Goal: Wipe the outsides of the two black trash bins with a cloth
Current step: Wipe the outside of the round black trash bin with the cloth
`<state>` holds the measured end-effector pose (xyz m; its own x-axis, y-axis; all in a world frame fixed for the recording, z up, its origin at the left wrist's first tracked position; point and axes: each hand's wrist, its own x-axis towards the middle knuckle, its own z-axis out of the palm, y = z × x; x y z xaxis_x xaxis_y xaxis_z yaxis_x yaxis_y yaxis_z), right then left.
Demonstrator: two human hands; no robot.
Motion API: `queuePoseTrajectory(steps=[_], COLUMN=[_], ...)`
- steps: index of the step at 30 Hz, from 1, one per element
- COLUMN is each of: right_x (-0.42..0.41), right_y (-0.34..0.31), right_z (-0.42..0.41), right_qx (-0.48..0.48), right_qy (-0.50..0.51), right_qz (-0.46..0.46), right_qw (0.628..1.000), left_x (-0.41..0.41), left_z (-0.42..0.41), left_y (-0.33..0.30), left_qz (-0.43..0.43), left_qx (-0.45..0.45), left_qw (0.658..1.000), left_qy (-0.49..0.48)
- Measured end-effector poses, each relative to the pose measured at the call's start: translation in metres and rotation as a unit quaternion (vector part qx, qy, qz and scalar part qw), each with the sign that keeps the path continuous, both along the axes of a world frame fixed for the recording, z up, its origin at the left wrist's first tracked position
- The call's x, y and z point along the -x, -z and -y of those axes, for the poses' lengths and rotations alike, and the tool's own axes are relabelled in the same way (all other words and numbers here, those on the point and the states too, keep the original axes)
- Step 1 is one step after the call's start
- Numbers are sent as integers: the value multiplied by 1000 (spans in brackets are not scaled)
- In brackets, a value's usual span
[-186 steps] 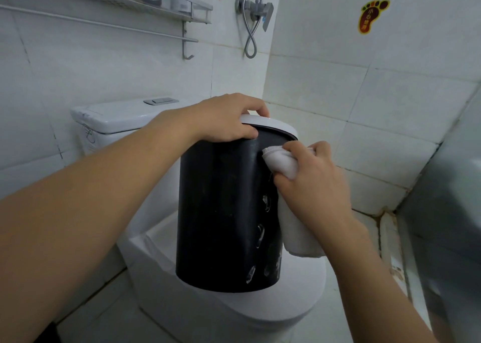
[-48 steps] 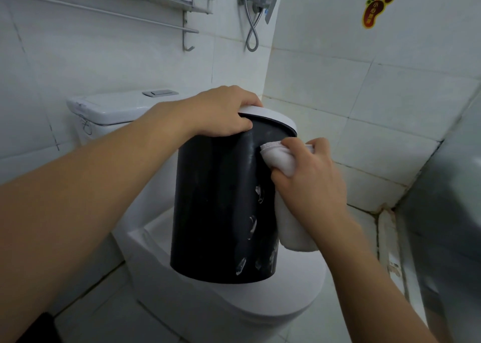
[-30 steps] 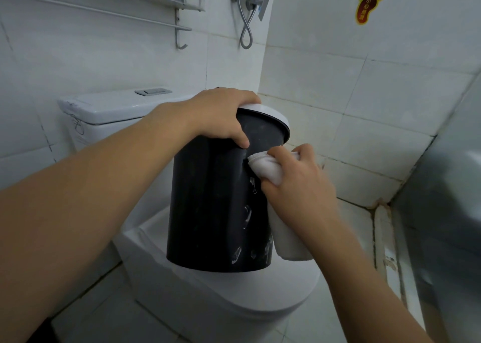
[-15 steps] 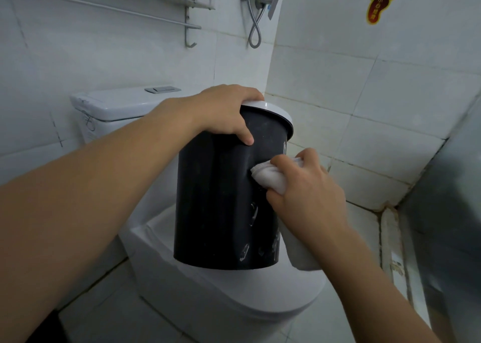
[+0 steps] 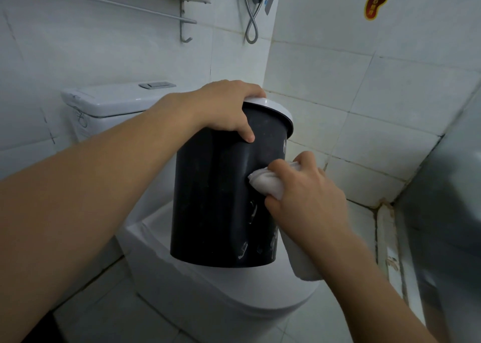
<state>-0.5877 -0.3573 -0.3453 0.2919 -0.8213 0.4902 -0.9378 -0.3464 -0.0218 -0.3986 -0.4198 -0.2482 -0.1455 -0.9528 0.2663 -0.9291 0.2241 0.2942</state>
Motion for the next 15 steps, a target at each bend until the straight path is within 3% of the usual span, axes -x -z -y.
queuePoseTrajectory(steps=[6, 15], right_x=[-8, -3], right_y=[-12, 7], right_z=[14, -7], right_qx=[35, 2], right_qy=[11, -12], right_qz=[57, 6], right_qw=[998, 1000], left_x=[11, -1], left_z=[1, 0], left_y=[1, 0], left_qz=[16, 6], left_qx=[6, -2], left_qw=[1000, 1000], left_qy=[7, -13])
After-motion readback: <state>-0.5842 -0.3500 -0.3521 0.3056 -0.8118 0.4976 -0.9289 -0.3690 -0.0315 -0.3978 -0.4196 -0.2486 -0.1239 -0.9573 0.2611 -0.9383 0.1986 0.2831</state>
